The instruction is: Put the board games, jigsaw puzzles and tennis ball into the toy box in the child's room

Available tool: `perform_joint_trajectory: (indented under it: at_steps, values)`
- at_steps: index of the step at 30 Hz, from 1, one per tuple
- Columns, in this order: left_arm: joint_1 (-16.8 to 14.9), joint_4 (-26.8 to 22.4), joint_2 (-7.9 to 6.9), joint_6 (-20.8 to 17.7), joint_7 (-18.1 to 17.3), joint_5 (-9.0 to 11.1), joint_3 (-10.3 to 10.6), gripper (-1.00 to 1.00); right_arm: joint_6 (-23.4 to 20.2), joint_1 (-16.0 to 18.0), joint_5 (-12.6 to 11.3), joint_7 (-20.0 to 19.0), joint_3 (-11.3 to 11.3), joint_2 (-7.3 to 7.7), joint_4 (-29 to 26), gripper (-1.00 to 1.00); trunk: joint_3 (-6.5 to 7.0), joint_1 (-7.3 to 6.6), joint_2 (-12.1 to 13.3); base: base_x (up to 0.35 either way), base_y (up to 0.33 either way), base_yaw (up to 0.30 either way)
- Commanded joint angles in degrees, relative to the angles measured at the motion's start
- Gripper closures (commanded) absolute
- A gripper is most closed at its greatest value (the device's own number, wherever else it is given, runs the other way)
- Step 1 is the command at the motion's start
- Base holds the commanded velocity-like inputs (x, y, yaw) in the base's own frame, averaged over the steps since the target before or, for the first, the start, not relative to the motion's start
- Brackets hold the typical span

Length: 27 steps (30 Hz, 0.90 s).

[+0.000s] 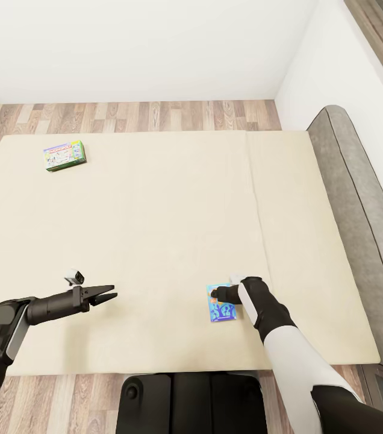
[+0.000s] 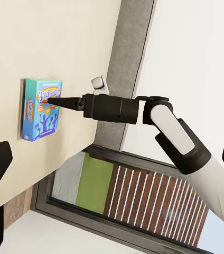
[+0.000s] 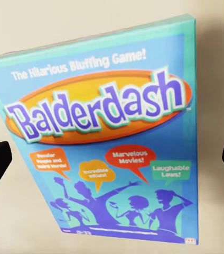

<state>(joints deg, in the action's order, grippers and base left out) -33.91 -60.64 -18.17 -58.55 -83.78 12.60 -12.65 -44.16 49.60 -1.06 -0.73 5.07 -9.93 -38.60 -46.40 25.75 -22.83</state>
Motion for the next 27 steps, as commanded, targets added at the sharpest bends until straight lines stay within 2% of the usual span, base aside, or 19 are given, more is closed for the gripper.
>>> perform_joint_trajectory:
  at_steps: [1,27]
  values:
    - [0.0,0.0,-0.02,-0.6,-0.2,0.1,0.0,-1.00,-0.2,0.0,-0.1,-0.1,0.3,-0.06,-0.1,-1.00,-0.06,0.03,-0.1,0.000,0.000,0.000]
    - [0.0,0.0,-0.02,-0.5,-0.2,0.0,0.0,-1.00,0.2,0.0,-0.1,-0.1,0.3,-0.06,-0.1,-1.00,-0.06,0.03,-0.1,0.000,0.000,0.000]
